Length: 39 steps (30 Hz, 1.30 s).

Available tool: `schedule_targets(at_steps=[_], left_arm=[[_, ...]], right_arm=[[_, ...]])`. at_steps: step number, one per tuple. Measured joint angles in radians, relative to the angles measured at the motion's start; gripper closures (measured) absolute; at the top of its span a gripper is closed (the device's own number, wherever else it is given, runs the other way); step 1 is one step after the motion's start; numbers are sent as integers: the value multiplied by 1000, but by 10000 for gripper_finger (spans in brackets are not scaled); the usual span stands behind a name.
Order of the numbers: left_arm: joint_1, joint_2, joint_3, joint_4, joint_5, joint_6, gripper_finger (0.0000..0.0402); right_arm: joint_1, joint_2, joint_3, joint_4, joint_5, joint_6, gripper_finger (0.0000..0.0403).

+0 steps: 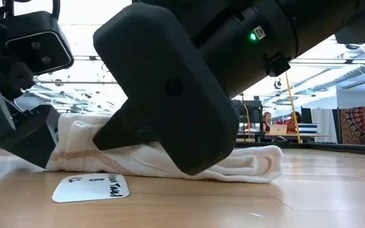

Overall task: Roll towel
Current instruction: Roll the white towel

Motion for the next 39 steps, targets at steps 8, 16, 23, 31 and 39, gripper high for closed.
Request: schedule_targets(at_steps=[8, 16, 23, 31, 39], left_arm=[[-13, -61, 26, -39, -38, 174, 75], [-20, -207, 63, -225, -109, 331, 75], [-14, -227, 63, -268, -50, 308, 75], [-12, -227, 63, -284, -25, 304, 75], [-10, -227, 63, -245, -259, 390, 67]], right_arm=[[0, -2, 0, 0, 2, 25, 398], [0, -2, 0, 0, 2, 26, 399], [-2, -2, 0, 2, 5, 33, 399], [-7, -2, 0, 6, 2, 27, 399], [-10, -2, 0, 6, 3, 26, 399]])
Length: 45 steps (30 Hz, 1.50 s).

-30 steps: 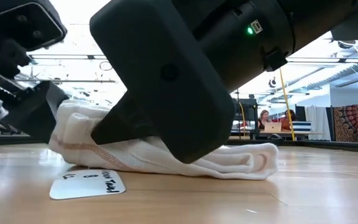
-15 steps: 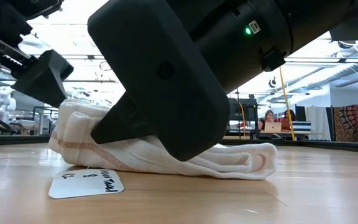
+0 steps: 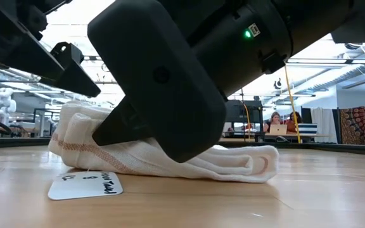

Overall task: Roll towel
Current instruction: Roll the white towel

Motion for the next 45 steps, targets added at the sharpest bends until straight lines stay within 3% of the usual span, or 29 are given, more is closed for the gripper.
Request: schedule_targets(at_steps=[8, 14, 30, 39, 45], left_arm=[[-33, 61, 0, 108, -15, -6, 6], [-43, 112, 1, 127, -87, -86, 19], [-40, 196, 1, 196, -156, -31, 22], [-40, 197, 1, 203, -177, -27, 101], [-40, 198, 4, 211, -129, -27, 143]], right_arm=[[-4, 0, 0, 1, 0, 3, 399], [-9, 0, 0, 8, 0, 6, 399], [-26, 0, 0, 33, -1, 26, 399], [-31, 0, 0, 33, 3, 44, 399], [-36, 0, 0, 34, 3, 52, 399]])
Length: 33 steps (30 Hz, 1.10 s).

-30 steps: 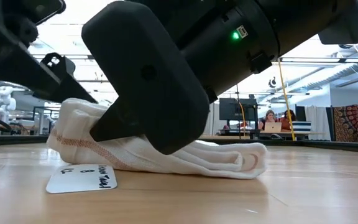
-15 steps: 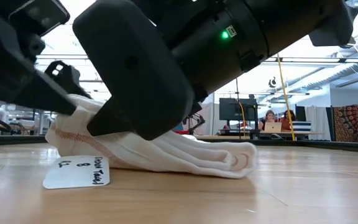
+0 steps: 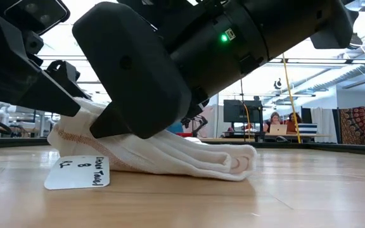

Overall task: Roll towel
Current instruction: Roll the white towel

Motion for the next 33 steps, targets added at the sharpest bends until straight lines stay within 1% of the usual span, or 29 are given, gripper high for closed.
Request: schedule_targets(at_steps=[4, 6, 15, 18, 20, 22, 25, 29, 31, 33], left_arm=[[0, 0, 0, 0, -1, 19, 156], [0, 0, 0, 0, -1, 19, 170], [0, 0, 0, 0, 4, 18, 286], [0, 0, 0, -1, 4, 19, 300], [0, 0, 0, -1, 5, 31, 294], [-7, 0, 0, -1, 5, 51, 276], [-18, 0, 0, -2, -3, 94, 235], [-21, 0, 0, -2, -13, 101, 178], [-19, 0, 0, -4, -16, 104, 165], [-15, 0, 1, -18, -25, 100, 161]], right_arm=[[-1, 0, 0, 0, 0, 0, 399], [-2, 0, 0, 0, 0, 2, 399], [-6, 0, 0, 0, -3, 22, 399], [-6, 0, 0, 0, -3, 22, 399], [-6, 0, 0, 0, -4, 26, 399], [-6, 0, 0, 0, -3, 33, 399], [-7, 0, 0, 0, -4, 37, 399], [-7, 0, 0, 0, -3, 38, 399], [-7, 0, 0, 3, -4, 38, 399], [-7, 0, 0, 6, -3, 38, 399]])
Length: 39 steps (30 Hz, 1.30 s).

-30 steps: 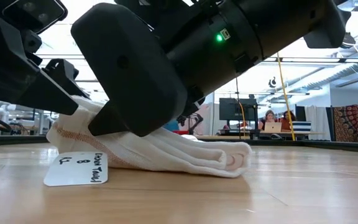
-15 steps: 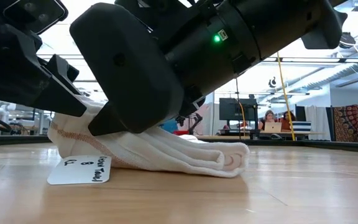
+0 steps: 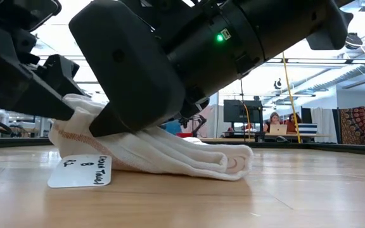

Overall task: Roll towel
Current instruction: Roll the white towel

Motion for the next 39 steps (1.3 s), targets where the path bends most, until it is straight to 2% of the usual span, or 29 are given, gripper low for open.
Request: schedule_targets(at_steps=[7, 14, 20, 30, 39], left_arm=[[2, 0, 0, -29, -83, 0, 160], [2, 0, 0, -28, -90, 32, 164], [2, 0, 0, -29, -35, 23, 219], [2, 0, 0, -52, -36, 23, 324], [2, 0, 0, -58, -37, 22, 379]], right_arm=[[0, 0, 0, 3, 0, 20, 399], [-6, 0, 0, 6, -5, 49, 399], [-19, 0, 0, 6, -27, 68, 399], [-20, 0, 0, 6, -27, 75, 399], [-20, 0, 0, 5, -29, 68, 391]])
